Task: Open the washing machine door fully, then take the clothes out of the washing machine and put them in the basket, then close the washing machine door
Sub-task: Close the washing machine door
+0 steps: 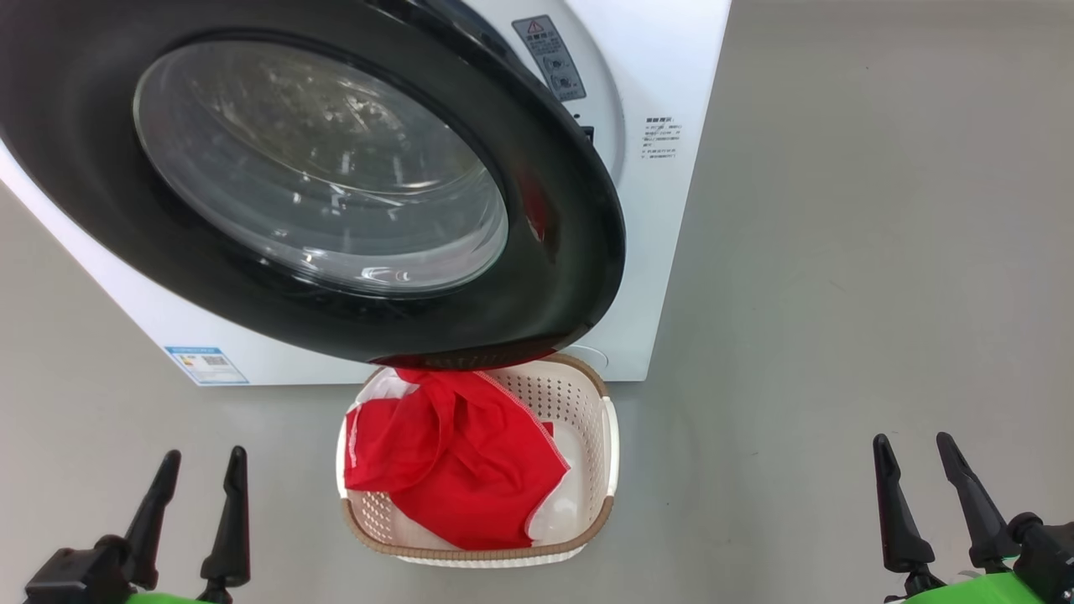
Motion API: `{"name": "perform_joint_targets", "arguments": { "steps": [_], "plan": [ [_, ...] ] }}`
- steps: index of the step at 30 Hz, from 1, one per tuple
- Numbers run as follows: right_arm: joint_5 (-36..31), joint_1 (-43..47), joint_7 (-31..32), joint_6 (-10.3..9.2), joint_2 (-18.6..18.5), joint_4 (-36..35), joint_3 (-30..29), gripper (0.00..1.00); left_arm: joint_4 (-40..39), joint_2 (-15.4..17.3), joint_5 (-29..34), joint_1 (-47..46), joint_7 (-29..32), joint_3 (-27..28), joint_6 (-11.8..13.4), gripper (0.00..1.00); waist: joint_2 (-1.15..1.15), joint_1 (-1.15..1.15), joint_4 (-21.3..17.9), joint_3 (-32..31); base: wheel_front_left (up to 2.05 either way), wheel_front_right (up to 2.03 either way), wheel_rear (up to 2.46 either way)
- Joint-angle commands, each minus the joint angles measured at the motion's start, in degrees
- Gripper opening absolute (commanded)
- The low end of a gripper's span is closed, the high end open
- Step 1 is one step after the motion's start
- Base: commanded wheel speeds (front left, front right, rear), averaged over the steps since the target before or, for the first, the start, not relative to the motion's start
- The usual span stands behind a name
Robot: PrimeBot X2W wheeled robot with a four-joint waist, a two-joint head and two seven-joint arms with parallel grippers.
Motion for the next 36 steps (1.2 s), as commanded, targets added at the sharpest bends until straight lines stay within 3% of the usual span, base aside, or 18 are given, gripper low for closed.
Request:
{"name": "perform_joint_targets", "arguments": {
  "steps": [1,11,12,13,14,15,22,36],
  "plan": [
    [0.36,-0.27,-0.36,0.36,-0.80,-1.49,1.15,1.00,-1.66,0.87,0.50,-0.47,-0.45,2.38,-0.31,1.00,0.00,0.00,0.02,-0.05,0.00,0.00,0.00],
    [0.56,-0.20,-0.36,0.36,-0.80,-1.50,1.20,1.00,-2.05,0.35,1.04,-0.30,-0.45,2.13,-0.31,1.00,0.00,0.00,0.43,-0.31,0.00,0.00,0.00],
    [0.56,-0.36,-0.36,0.36,-0.80,-1.47,1.44,0.76,-2.06,0.26,1.07,-0.31,-0.45,2.01,-0.31,1.00,0.00,0.00,0.53,-0.34,0.00,0.00,0.00],
    [0.56,-0.54,-0.36,0.36,-0.80,-1.46,1.74,0.40,-2.05,0.14,1.11,-0.31,-0.45,1.88,-0.31,1.00,0.00,0.00,0.65,-0.38,0.00,0.00,0.00],
    [0.58,-0.80,-0.36,0.36,-0.80,-1.46,2.06,0.15,-2.02,0.00,1.14,-0.31,-0.45,1.74,-0.31,1.00,0.00,0.00,0.79,-0.40,0.00,0.00,0.00],
    [0.53,-1.11,-0.36,0.36,-0.80,-1.48,2.47,0.00,-1.99,-0.16,1.17,-0.31,-0.45,1.61,-0.31,1.00,0.00,0.00,0.95,-0.41,0.00,0.00,0.00],
    [0.52,-5.16,-0.36,0.36,-0.80,-0.84,5.57,0.00,-2.12,-1.32,1.24,-0.99,-0.45,0.22,-0.31,1.00,0.00,0.00,2.63,0.57,0.00,0.00,0.00],
    [-0.99,-22.86,-0.36,0.36,-0.80,4.62,14.57,0.00,-2.61,-3.52,-0.17,-5.40,-0.45,-3.31,-0.31,1.00,0.00,0.00,8.14,4.87,0.00,0.00,0.00]
  ]
}}
